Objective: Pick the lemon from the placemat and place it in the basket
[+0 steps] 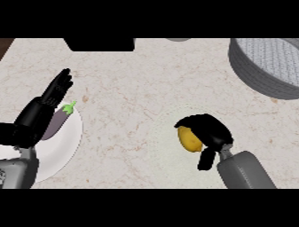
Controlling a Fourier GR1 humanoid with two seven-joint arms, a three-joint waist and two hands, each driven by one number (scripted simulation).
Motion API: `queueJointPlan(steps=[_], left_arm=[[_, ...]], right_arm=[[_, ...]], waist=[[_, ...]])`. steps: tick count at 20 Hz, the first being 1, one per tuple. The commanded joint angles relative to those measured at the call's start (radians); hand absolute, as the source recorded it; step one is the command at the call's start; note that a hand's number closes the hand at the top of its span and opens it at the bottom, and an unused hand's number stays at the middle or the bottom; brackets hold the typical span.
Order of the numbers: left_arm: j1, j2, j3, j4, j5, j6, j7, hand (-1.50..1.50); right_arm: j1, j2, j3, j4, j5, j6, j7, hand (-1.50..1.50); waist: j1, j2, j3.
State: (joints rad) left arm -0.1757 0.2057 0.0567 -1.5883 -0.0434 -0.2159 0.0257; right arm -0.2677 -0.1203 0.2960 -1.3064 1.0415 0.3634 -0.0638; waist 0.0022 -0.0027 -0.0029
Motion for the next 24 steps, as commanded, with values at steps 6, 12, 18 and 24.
queueJointPlan(steps=[6, 12, 18, 24], left_arm=[[-0.016, -0.014, 0.017, -0.034, 0.002, -0.002, 0.06, 0.0], [0.024, -0.016, 0.001, -0.004, -0.027, -0.004, -0.04, 0.0], [-0.018, -0.037, -0.031, -0.003, -0.031, -0.008, -0.01, 0.0], [-0.042, -0.015, -0.017, 0.004, -0.017, -0.03, 0.02, 0.0]], right_arm=[[0.056, -0.006, 0.053, 0.036, 0.089, -0.075, -0.071, 1.5], [-0.138, 0.09, -0.15, 0.132, 0.118, -0.091, 0.246, 1.5], [-0.297, 0.119, -0.312, 0.252, 0.115, -0.246, 0.675, 1.5], [-0.517, 0.12, -0.332, 0.468, 0.02, -0.506, 0.751, 1.5]], waist=[[-0.001, 0.002, 0.003], [0.013, 0.011, 0.002], [0.05, 0.022, 0.004], [0.059, 0.018, 0.005]])
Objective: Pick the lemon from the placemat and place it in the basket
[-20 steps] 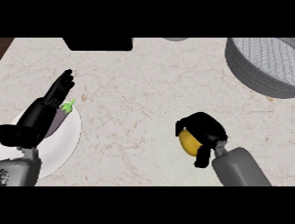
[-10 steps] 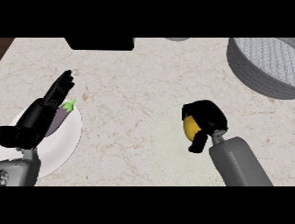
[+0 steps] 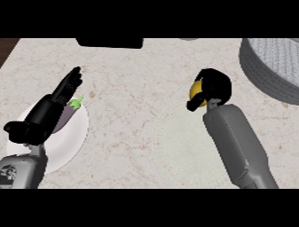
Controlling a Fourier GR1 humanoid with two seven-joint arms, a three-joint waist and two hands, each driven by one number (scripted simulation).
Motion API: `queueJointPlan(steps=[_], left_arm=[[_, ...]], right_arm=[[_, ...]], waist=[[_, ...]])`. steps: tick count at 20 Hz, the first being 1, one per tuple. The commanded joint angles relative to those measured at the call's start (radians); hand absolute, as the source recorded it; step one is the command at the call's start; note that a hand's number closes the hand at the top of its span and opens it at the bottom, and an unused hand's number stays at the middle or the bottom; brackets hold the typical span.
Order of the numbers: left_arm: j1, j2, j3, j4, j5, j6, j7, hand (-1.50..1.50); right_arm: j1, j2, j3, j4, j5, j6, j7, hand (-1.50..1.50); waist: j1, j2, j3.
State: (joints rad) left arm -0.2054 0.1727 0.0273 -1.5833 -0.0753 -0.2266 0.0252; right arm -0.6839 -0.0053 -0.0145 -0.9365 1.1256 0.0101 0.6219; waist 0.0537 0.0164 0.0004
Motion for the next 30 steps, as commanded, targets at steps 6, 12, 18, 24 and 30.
queueJointPlan(steps=[6, 12, 18, 24, 30], left_arm=[[-0.009, -0.007, 0.002, 0.023, 0.004, -0.004, -0.011, 0.0], [0.022, 0.022, 0.034, 0.032, 0.021, -0.025, -0.028, 0.0], [0.019, -0.005, 0.024, 0.006, -0.005, 0.014, 0.002, 0.0], [-0.003, 0.003, 0.045, 0.056, 0.0, 0.005, -0.022, 0.0], [0.06, -0.021, 0.004, -0.046, -0.011, 0.009, 0.027, 0.0]], right_arm=[[-0.207, 0.005, -0.054, 0.034, -0.21, -0.396, -0.002, 1.5], [-0.28, 0.005, 0.068, -0.039, -0.195, -0.604, 0.092, 1.5], [-0.314, -0.012, 0.033, -0.183, -0.119, -0.476, 0.271, 1.5], [-0.449, -0.124, -0.023, -0.069, -0.053, -0.379, 0.333, 1.5], [-0.546, -0.233, -0.137, 0.132, -0.078, -0.471, 0.237, 1.5]], waist=[[0.0, -0.005, 0.001], [-0.025, -0.015, -0.001], [-0.056, -0.02, -0.001], [-0.051, -0.015, -0.001], [-0.029, -0.011, 0.0]])
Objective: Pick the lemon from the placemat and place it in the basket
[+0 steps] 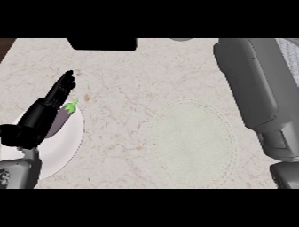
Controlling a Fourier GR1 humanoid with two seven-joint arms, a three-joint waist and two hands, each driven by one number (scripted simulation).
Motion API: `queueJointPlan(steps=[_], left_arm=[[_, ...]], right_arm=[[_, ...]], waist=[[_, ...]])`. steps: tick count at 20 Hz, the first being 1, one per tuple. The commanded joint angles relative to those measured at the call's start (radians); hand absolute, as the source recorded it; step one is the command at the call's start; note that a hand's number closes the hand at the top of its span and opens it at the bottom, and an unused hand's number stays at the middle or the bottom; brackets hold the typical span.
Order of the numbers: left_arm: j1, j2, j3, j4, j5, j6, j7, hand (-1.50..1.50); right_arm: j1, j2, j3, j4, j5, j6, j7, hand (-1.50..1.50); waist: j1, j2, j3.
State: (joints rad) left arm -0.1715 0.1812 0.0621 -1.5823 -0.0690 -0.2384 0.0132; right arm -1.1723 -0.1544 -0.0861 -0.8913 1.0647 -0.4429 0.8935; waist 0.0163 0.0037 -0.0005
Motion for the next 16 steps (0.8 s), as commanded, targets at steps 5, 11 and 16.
queueJointPlan(steps=[5, 11, 16], left_arm=[[-0.047, -0.038, -0.038, -0.026, -0.02, 0.023, 0.054, 0.0], [0.011, -0.049, -0.055, -0.005, -0.057, 0.036, -0.018, 0.0], [-0.003, -0.028, -0.028, 0.023, -0.028, 0.006, -0.029, 0.0]], right_arm=[[-0.106, -0.129, -0.117, 0.264, 0.032, -0.178, -0.041, 1.5], [-0.147, -0.243, -0.183, 0.342, 0.016, -0.249, -0.11, 1.5], [-0.153, -0.356, -0.257, 0.458, -0.033, -0.273, -0.209, 1.5]], waist=[[0.019, 0.009, 0.001], [0.017, 0.008, 0.0], [0.027, 0.015, 0.001]])
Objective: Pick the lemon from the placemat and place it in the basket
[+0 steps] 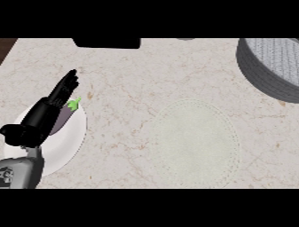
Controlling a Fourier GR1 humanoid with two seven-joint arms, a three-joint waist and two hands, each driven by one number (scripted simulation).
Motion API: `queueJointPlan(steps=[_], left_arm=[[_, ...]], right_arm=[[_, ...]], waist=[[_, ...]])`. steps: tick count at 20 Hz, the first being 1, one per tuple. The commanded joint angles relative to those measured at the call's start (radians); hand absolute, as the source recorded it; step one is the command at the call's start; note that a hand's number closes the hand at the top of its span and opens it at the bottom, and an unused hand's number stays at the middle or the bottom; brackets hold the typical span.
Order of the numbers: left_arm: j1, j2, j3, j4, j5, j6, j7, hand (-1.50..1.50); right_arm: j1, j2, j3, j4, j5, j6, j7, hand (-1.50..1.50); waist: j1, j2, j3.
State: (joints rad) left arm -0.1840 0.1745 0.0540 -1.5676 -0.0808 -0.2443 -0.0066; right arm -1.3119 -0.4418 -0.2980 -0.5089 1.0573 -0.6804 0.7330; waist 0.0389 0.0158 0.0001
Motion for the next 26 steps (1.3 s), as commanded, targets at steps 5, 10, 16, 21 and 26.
queueJointPlan(steps=[5, 10, 16, 21, 26], left_arm=[[-0.045, 0.002, 0.013, 0.012, 0.004, 0.004, 0.036, 0.0], [-0.054, 0.026, 0.047, -0.005, 0.043, -0.023, 0.042, 0.0], [0.0, -0.012, -0.002, -0.042, 0.005, 0.0, 0.024, 0.0], [0.006, -0.024, -0.01, -0.01, -0.004, 0.002, -0.006, 0.0], [-0.017, -0.013, -0.003, -0.003, -0.015, 0.006, -0.008, 0.0]], right_arm=[[0.049, -0.095, -0.094, 0.125, -0.092, -0.057, -0.154, 1.5], [0.075, -0.135, -0.127, 0.178, -0.135, -0.055, -0.249, 1.5], [0.171, -0.165, -0.165, 0.211, -0.172, -0.166, -0.401, 1.5], [0.227, -0.181, -0.187, 0.226, -0.197, -0.223, -0.495, 1.5], [0.228, -0.174, -0.275, 0.2, -0.296, -0.3, -0.571, -1.5]], waist=[[-0.006, -0.001, 0.001], [-0.001, 0.0, 0.001], [0.014, 0.006, 0.002], [0.011, 0.006, 0.003], [0.021, 0.012, 0.004]])
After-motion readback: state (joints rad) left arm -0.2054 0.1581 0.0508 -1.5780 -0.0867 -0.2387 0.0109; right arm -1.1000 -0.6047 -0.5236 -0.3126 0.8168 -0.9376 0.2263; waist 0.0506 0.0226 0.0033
